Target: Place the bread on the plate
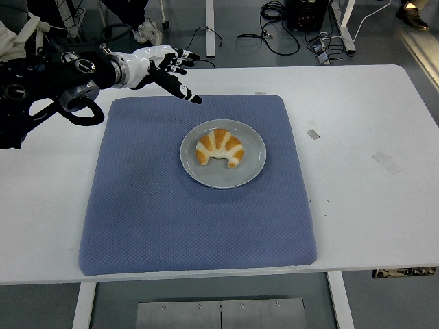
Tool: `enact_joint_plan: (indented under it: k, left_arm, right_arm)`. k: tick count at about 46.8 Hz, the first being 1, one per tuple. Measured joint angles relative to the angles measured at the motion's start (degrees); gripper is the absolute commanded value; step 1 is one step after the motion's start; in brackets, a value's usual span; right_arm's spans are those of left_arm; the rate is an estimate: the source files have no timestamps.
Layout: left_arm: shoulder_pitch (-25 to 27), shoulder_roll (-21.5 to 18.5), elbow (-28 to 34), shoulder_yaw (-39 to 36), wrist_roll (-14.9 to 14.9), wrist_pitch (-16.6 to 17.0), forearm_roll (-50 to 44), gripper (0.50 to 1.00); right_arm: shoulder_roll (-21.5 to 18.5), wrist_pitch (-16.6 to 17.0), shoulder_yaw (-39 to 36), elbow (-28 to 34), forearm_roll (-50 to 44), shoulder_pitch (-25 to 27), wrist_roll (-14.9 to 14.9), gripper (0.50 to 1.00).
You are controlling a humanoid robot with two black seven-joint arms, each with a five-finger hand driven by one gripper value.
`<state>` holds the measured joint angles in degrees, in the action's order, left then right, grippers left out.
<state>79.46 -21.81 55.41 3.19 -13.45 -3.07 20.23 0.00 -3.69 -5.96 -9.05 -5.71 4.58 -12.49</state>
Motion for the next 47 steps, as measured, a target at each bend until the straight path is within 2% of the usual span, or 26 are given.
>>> enact_joint_plan:
  k: [11, 24, 47]
  left_arm:
    - [-2.2, -3.5, -3.3, 6.7, 0.1, 0.0, -5.8, 0.987]
    - [-13.5, -3.9, -6.7, 24.1, 0.8, -0.1, -7.5, 0.987]
    - [-18.6, -5.4, -14.1, 32.2, 0.8, -0.6, -7.8, 0.995]
  right_arm:
    - [0.0, 0.0, 0.0, 0.0, 0.0, 0.0, 0.0, 1.0]
    - [0.0, 0.0, 0.0, 0.0, 0.0, 0.0, 0.0, 1.0]
    - [0.0, 0.0, 0.0, 0.0, 0.0, 0.0, 0.0, 1.0]
